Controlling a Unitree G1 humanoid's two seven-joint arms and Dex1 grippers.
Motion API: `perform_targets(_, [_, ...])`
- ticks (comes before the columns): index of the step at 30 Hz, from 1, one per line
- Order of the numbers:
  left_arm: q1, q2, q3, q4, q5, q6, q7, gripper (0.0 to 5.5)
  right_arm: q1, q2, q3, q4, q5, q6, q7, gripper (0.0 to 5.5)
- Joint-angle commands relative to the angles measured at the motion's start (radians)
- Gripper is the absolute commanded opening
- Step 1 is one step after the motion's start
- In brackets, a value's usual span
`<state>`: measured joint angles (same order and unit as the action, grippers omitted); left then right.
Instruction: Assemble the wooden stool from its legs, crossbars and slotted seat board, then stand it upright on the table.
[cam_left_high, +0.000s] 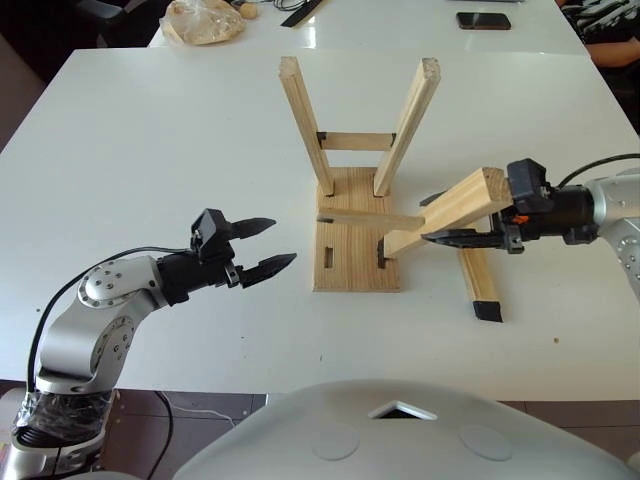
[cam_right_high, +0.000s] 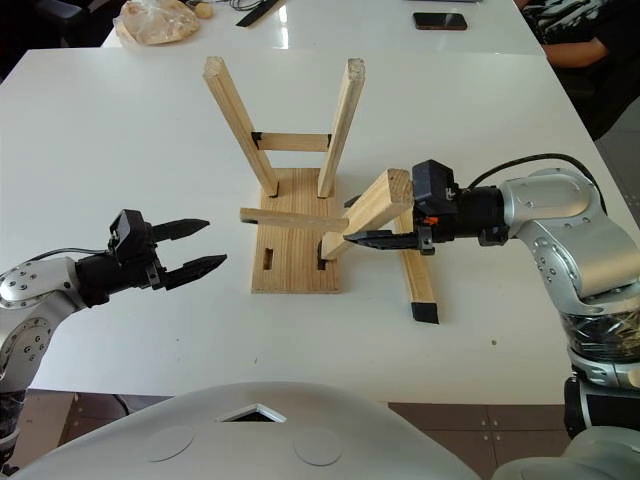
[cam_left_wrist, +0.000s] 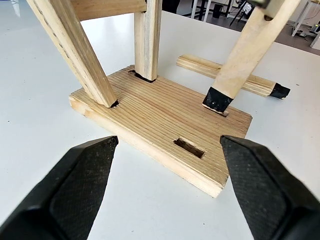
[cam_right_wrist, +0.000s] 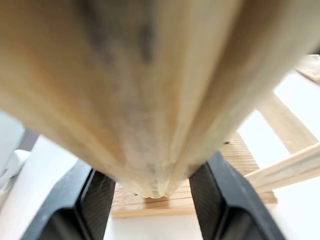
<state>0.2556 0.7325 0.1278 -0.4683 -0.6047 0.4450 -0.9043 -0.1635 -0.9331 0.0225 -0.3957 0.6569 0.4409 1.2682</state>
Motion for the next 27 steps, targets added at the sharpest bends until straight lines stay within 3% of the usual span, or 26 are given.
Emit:
perform_targets(1, [0.019, -0.018, -0.013, -0.010, 0.024, -0.008, 0.021, 3.80, 0.086, -0.086, 0.033, 0.000, -0.055, 0.034, 0.053, 2.01])
perform_targets(5, [0.016, -0.037, -0.027, -0.026, 0.032, -0.001, 0.040, 3.80, 0.064, -0.085, 0.070, 0.022, -0.084, 0.027, 0.047, 2.01])
perform_targets(11, [-0.009, -0.047, -0.056, -0.011, 0.051, -0.004, 0.047, 3.80, -0.056, -0.012, 0.243, 0.161, -0.261, -0.048, 0.007, 2.01])
perform_targets(16, [-0.031, -0.045, -0.065, 0.003, 0.060, 0.000, 0.043, 3.80, -0.066, -0.021, 0.363, 0.240, -0.392, -0.118, -0.004, 2.01])
perform_targets(27, [-0.035, -0.067, -0.077, 0.027, 0.078, -0.010, 0.056, 3.80, -0.141, 0.012, 0.374, 0.270, -0.322, -0.074, -0.048, 2.01])
